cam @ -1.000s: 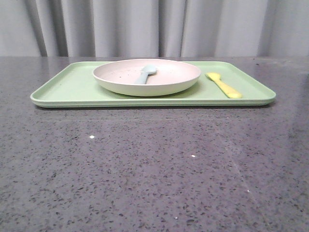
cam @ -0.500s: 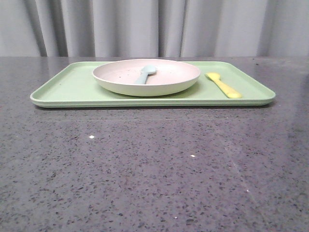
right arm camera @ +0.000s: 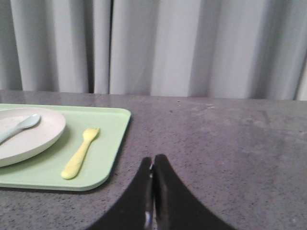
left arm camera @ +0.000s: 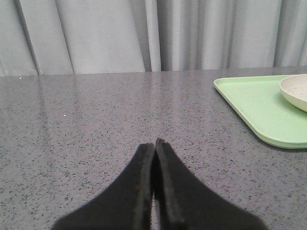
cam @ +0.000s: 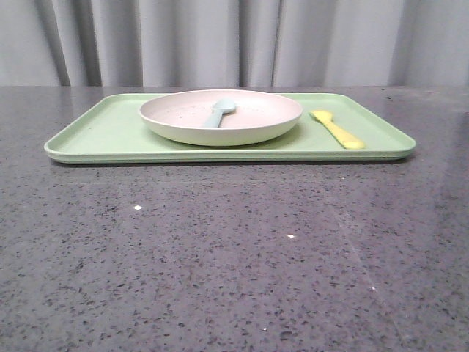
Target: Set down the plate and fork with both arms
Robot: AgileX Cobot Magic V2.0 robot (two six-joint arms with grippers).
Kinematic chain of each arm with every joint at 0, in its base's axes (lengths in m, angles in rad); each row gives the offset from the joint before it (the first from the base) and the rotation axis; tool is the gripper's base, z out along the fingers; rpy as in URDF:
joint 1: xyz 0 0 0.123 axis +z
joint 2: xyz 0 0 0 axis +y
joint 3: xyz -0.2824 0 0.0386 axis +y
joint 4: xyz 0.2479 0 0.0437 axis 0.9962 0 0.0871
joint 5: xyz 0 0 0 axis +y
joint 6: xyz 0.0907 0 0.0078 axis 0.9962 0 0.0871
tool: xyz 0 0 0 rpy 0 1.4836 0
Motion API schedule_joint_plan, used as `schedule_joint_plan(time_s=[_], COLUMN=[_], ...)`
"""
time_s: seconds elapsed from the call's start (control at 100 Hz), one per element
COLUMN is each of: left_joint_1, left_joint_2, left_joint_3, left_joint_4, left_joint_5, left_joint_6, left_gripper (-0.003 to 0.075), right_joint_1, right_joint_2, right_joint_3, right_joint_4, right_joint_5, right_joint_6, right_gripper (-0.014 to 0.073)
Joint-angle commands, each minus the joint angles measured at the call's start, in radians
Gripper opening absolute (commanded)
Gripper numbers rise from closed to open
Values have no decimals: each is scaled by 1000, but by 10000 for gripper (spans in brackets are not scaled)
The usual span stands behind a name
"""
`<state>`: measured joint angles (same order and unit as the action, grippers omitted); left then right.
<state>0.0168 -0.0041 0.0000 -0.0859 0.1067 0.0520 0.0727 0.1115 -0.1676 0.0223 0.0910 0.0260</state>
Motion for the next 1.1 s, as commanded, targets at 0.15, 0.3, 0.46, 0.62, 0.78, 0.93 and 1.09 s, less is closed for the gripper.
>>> schedule_joint_plan(time_s=[0.15,0.3,0.46,0.62,0.78,0.93,1.09], left_joint_1=[-1,-1,-1,-1,-1,-1,-1], left_joint_2=[-30,-30,-30,-30,-30,-30,-30], left_joint_3=[13,13,13,13,13,13,13], left_joint_4=[-9,-9,-9,-9,-9,-9,-9], left_joint_5=[-77,-77,-77,-77,-77,-77,-77], left_joint_6=[-9,-9,-9,-9,-9,-9,-9], left_gripper=[-20,-20,-20,-20,-20,-20,-20], right_joint_1=[-19,-22,-26,-26,-26,-26,-26], right_joint_2=[-72,-126,-146,-146,-146,-146,-146], right_joint_3=[67,149,189,189,189,189,189], right_joint_4=[1,-22,-22,-22,-22,-22,-22], right_joint_5=[-91,-97,-57,-53,-53,-53,-53], right_joint_6=[-16,-16,-16,-16,-16,-16,-16], right_gripper=[-68,-68,-68,-68,-68,-68,-68])
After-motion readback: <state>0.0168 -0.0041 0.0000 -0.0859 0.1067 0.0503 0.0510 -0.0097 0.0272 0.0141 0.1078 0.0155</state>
